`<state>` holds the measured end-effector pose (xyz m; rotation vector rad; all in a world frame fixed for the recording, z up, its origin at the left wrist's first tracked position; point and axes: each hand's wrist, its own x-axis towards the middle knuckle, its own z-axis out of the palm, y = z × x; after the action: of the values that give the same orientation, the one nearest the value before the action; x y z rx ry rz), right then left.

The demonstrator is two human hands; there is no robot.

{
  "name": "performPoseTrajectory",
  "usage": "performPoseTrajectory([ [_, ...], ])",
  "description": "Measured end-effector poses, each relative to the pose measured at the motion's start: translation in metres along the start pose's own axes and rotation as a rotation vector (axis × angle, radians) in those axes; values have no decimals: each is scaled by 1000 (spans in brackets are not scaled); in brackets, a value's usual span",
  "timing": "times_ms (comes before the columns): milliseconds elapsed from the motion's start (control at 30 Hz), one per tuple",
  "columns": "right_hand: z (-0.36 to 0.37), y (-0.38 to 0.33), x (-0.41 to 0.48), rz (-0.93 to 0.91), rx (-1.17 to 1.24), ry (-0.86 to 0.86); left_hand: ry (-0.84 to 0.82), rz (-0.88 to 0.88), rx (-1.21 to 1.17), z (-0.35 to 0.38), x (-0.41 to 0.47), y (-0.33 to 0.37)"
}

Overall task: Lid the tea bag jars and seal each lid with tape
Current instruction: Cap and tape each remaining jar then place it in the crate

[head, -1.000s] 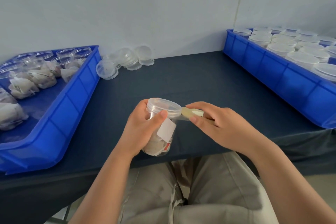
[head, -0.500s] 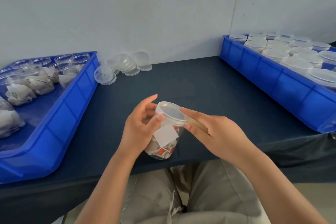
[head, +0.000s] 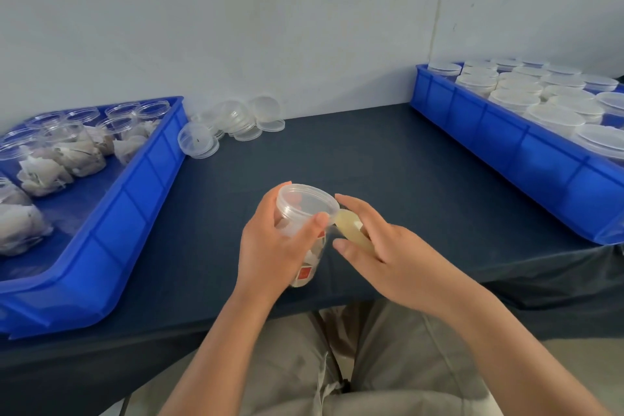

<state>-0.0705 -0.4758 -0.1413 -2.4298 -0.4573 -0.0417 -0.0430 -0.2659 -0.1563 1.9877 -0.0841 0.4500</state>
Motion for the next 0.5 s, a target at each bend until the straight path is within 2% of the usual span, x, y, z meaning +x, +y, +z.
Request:
performPoseTrajectory([
  [200, -7, 8, 4, -58, -22, -21, -112, 27, -86, -13, 11, -7],
  [500, -28, 28, 9, -88, -144, 39, -479, -1, -343, -16, 33, -18],
])
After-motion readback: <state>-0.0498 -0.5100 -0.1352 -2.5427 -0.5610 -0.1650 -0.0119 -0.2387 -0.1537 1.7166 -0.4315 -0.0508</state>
